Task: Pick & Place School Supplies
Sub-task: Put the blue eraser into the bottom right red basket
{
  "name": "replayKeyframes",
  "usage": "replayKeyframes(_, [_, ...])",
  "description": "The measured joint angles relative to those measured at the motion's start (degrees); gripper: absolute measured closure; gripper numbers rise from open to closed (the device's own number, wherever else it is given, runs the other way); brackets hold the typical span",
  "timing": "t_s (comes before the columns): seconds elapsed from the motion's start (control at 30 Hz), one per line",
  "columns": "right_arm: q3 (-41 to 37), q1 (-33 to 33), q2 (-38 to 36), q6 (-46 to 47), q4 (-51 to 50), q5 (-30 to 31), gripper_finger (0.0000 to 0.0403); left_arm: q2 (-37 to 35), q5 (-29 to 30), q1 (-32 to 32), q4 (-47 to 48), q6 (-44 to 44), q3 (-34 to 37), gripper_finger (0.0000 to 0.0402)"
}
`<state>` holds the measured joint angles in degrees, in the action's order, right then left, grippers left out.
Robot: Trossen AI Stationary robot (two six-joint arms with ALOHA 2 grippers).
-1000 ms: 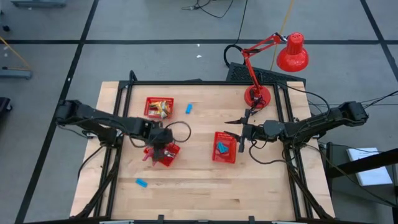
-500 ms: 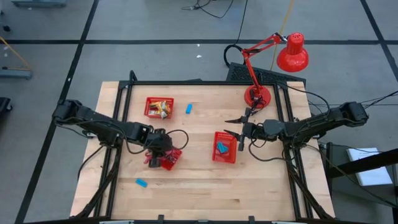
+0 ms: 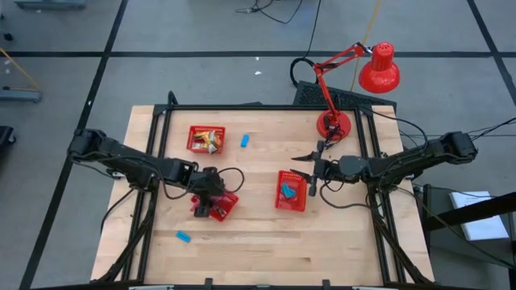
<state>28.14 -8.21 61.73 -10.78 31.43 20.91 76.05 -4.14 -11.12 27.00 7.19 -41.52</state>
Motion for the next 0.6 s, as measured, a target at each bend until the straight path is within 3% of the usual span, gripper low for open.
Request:
replayKeyframes(0.17, [0.00, 1.04, 0.00, 2.45, -2.90, -0.71, 0.0236, -4.72, 6.31, -0.06, -1.23, -2.71, -0.02, 0.0191])
replayKeyframes(0.37, [2.50, 5.53, 2.03, 5.20, -9.01, -7.73, 0.0236, -15.28, 18.78, -0.06, -3.40, -6.09, 0.07, 0.0206])
replayKeyframes(0.6, [17.30, 10.96, 15.28, -0.58, -22.10, -13.95, 0.0236, -26.21, 28.46, 0.01, -16.32, -9.32, 10.04, 0.0211])
